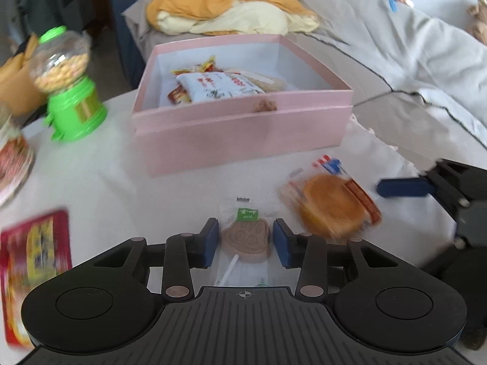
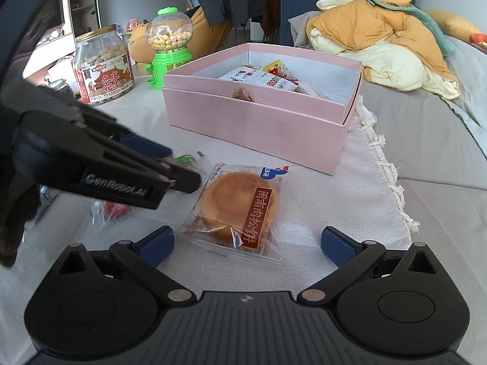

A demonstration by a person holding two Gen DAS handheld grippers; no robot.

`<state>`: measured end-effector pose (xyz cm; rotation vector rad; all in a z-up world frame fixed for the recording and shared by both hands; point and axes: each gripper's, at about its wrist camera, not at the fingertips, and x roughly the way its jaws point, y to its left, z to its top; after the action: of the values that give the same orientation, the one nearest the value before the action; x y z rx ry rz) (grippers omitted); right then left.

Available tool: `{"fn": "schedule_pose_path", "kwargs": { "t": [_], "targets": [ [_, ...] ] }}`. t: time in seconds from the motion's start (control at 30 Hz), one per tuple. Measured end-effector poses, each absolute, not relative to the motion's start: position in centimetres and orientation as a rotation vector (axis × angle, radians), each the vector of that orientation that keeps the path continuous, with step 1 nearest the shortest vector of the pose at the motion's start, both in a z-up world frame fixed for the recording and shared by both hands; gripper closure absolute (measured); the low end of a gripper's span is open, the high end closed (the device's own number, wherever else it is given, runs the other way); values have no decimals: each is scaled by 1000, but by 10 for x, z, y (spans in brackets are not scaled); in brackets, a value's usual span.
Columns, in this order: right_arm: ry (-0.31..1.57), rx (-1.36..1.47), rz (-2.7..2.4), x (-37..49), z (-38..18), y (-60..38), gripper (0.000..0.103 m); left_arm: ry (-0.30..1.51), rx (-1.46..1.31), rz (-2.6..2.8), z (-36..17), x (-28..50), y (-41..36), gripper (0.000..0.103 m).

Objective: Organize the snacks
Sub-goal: 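Grasp the brown lollipop packet with the left gripper and lift it, then grasp the round bun packet with the right gripper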

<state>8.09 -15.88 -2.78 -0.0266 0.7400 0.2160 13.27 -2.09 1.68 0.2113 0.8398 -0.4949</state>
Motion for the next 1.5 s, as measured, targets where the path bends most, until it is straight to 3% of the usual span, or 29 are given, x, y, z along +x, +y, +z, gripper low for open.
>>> {"fn": "schedule_pose_path", "kwargs": {
  "t": [0.6, 1.03, 1.27, 1.4, 1.47, 1.5],
  "targets": [
    [766, -51, 274, 85, -26, -163, 0, 842, 106, -293, 16, 79, 30, 60],
    [672, 68, 64, 63, 3, -225, 0, 804, 66, -279, 14, 64, 33, 59],
    [780, 245, 185, 94, 6, -210, 1, 800, 61, -289, 14, 58, 34, 59],
    [833, 138, 184, 114, 4, -169, 8, 799, 65, -292, 14, 56, 34, 59],
    [871, 85, 185, 121, -1, -153, 17, 790, 68, -298, 13, 54, 35, 59],
    [886, 68, 196, 122, -4, -148, 30, 784, 69, -302, 13, 53, 35, 58]
  ]
}}
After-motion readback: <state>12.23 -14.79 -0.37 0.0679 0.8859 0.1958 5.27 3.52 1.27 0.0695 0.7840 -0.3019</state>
